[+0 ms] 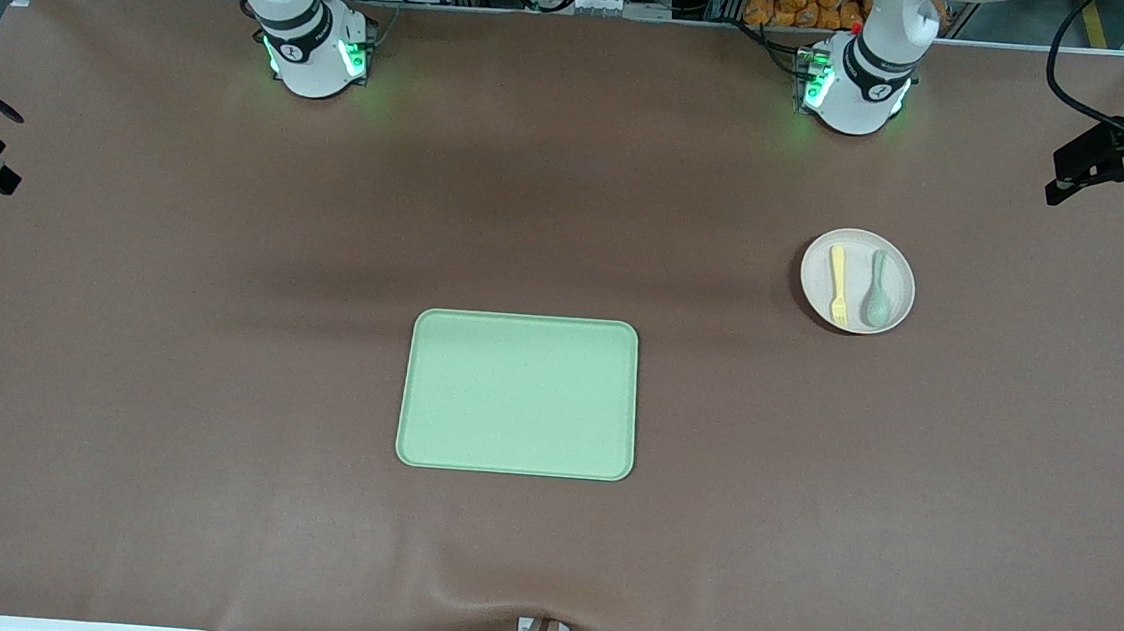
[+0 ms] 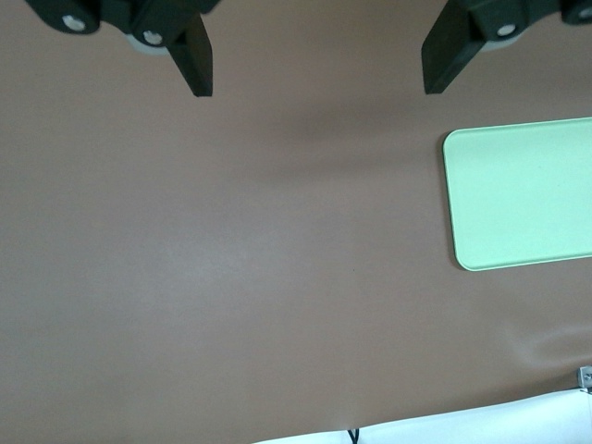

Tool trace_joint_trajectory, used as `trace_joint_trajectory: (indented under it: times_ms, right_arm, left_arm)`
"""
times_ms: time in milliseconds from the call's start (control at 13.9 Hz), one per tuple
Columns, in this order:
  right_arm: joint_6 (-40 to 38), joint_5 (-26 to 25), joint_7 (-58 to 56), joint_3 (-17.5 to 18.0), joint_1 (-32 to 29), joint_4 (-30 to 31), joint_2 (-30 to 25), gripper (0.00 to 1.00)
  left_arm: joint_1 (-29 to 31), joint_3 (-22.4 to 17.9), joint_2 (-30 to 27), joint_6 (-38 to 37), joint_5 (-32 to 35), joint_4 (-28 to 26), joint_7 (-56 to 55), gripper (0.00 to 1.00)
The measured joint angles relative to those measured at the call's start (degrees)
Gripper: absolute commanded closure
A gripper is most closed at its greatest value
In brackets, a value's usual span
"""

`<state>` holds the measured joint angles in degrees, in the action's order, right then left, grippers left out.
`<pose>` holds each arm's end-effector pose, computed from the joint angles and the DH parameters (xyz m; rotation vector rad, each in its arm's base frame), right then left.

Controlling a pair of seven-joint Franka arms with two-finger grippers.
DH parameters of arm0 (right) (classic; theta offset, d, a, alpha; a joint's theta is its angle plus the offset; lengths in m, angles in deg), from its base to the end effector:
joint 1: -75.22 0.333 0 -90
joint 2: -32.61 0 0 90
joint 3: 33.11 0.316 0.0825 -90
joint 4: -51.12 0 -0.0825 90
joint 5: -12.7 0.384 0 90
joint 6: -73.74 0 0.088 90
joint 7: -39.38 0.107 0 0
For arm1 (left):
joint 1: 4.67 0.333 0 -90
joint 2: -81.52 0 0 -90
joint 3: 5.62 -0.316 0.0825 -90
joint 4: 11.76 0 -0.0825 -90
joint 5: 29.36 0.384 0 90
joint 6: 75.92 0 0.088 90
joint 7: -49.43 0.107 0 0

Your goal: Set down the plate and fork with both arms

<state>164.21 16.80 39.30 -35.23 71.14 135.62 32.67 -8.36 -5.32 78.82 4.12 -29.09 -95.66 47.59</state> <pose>0.5534 -0.0525 0.6703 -3.0674 0.1592 -0.1643 0.5190 -0.0357 0.6841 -3.1350 0.0576 0.0313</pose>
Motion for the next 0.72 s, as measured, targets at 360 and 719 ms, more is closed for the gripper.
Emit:
trace_joint_trajectory:
  times_ms: [360,719]
  right_arm:
    - [0.0,0.02,0.0,0.0,0.0,0.0,0.0,0.0]
    - [0.0,0.03,0.0,0.0,0.0,0.0,0.0,0.0]
  left_arm:
    - [0.01,-0.05,0.0,0.0,0.0,0.0,-0.01,0.0]
    - [0.37,-0.26,1.84,0.0,0.01,-0.1,-0.01,0.0]
